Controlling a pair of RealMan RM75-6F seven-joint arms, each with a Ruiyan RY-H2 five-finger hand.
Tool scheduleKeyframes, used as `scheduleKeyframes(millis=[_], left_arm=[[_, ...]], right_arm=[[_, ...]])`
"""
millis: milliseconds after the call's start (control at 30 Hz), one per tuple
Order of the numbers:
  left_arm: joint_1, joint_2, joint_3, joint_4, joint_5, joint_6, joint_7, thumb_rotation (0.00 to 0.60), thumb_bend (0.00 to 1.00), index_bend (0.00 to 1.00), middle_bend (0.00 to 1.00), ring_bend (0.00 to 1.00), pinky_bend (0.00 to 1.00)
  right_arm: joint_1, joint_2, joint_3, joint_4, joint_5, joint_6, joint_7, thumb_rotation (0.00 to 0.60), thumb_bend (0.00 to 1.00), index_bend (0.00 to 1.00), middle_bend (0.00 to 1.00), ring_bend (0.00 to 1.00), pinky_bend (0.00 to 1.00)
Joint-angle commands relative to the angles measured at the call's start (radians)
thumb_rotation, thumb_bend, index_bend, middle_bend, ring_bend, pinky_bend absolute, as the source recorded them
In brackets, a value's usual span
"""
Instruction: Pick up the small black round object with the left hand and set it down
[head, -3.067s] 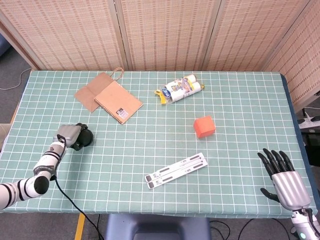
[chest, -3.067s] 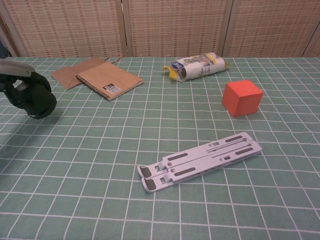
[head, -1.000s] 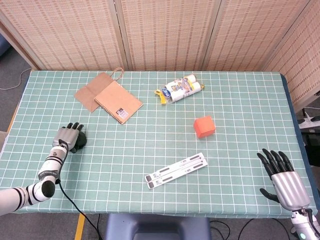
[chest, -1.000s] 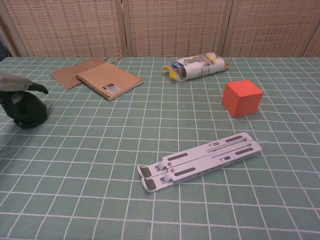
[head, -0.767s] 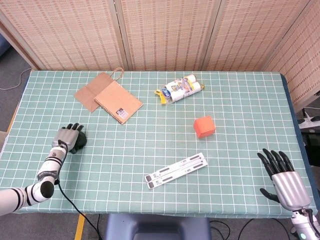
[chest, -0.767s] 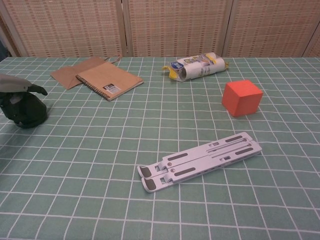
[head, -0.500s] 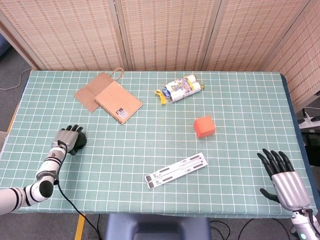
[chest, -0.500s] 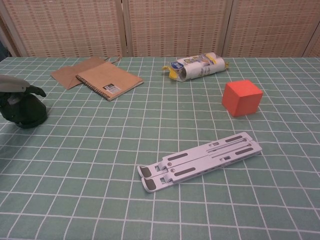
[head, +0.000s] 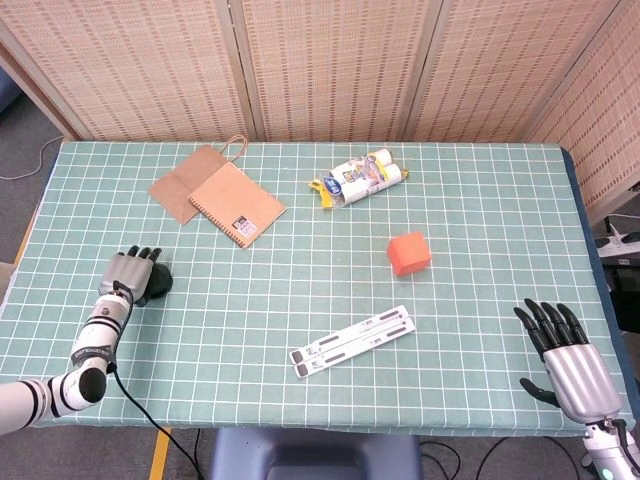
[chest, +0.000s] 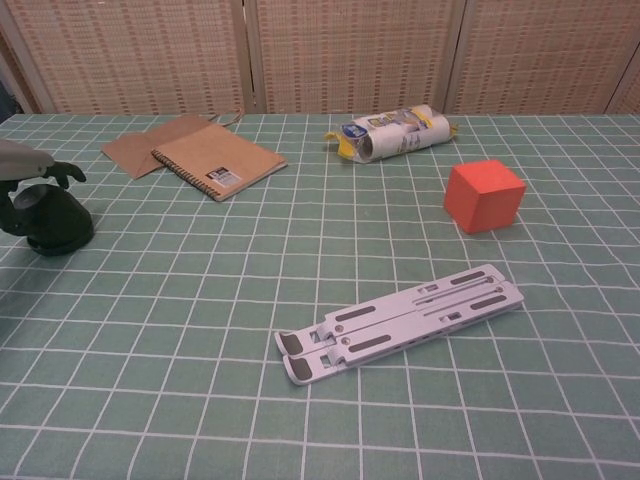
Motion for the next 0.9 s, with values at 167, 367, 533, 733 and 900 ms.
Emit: scheduleKeyframes(millis=[167,367,533,733,900], left_arm=[[0.015,-0.012,-0.019,0.009,0.026,0.027,-0.005,0.600,0.37,0.22,0.26,0.29,0.43],[0.034,-0.005,-0.036,0.004,0.067,0.032,-0.026,0.600,0.37,0.36,0.36,0.40,0.52],[0.041,0.010,-0.048,-0.010,0.068,0.013,-0.037,0.600,0.38,0.38,0.40,0.43,0.55],[0.047,0.028,-0.065,-0.027,0.077,0.017,-0.050,0.600,0.39,0.38,0.42,0.45,0.57],[0.058,0.060,-0.082,-0.059,0.092,0.035,-0.066,0.600,0.39,0.39,0.43,0.46,0.57]], right_arm=[[0.000,-0.001,0.001,0.001,0.002,0.000,-0.001,0.600,0.06,0.00,0.00,0.00,0.00],[0.000,-0.003,0.002,0.000,0.003,-0.001,-0.004,0.600,0.06,0.00,0.00,0.00,0.00],[0.000,-0.002,0.001,0.000,0.001,-0.001,-0.002,0.600,0.06,0.00,0.00,0.00,0.00],[-0.001,0.001,0.000,-0.001,0.000,0.000,0.000,0.600,0.06,0.00,0.00,0.00,0.00],[-0.001,0.001,0.000,0.000,-0.001,0.001,-0.001,0.600,0.06,0.00,0.00,0.00,0.00]])
